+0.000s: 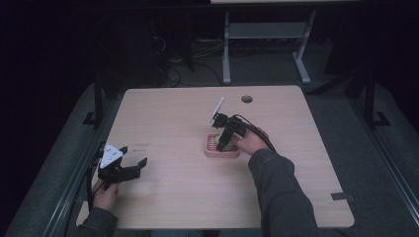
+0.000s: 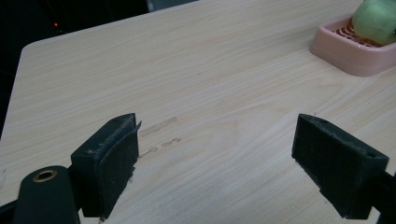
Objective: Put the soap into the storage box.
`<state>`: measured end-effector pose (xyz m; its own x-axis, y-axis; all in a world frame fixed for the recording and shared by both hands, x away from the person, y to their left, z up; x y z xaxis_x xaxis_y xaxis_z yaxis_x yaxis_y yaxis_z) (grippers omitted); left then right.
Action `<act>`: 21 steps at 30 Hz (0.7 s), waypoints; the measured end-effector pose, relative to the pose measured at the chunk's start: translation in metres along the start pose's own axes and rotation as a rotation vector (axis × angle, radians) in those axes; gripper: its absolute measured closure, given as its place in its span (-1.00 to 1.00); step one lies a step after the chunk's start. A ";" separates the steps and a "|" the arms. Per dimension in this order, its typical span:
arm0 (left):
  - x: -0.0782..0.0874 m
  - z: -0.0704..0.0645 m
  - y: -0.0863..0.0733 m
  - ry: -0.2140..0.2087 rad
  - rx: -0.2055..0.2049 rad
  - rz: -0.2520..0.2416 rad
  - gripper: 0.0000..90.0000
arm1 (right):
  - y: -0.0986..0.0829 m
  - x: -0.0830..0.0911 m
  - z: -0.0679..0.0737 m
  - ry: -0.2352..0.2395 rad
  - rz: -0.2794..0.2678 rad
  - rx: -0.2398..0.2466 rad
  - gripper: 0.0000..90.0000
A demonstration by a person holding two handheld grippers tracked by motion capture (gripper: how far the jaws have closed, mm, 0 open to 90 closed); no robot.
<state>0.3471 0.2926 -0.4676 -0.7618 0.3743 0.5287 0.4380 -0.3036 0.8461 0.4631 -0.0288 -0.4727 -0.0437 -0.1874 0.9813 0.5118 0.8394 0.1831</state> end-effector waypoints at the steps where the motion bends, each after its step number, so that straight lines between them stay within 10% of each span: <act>1: 0.000 0.000 0.000 0.000 -0.001 0.000 -0.68 | 0.000 0.000 0.000 0.004 -0.005 0.000 -0.45; 21: -0.001 0.000 -0.001 0.006 -0.003 0.009 -0.68 | -0.006 0.017 0.000 0.013 -0.059 -0.008 -0.40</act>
<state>0.3476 0.2929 -0.4686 -0.7609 0.3660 0.5358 0.4434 -0.3096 0.8412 0.4590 -0.0371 -0.4570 -0.0630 -0.2426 0.9681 0.5159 0.8224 0.2397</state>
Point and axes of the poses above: each handheld gripper's, and its own axes: x roughly backward along the jaws, y roughly out of its top, z roughly to its left, the point moved 6 cm from there along -x, roughly forward along the jaws, and after that the axes turned 4 degrees about z, right-handed, at the moved point
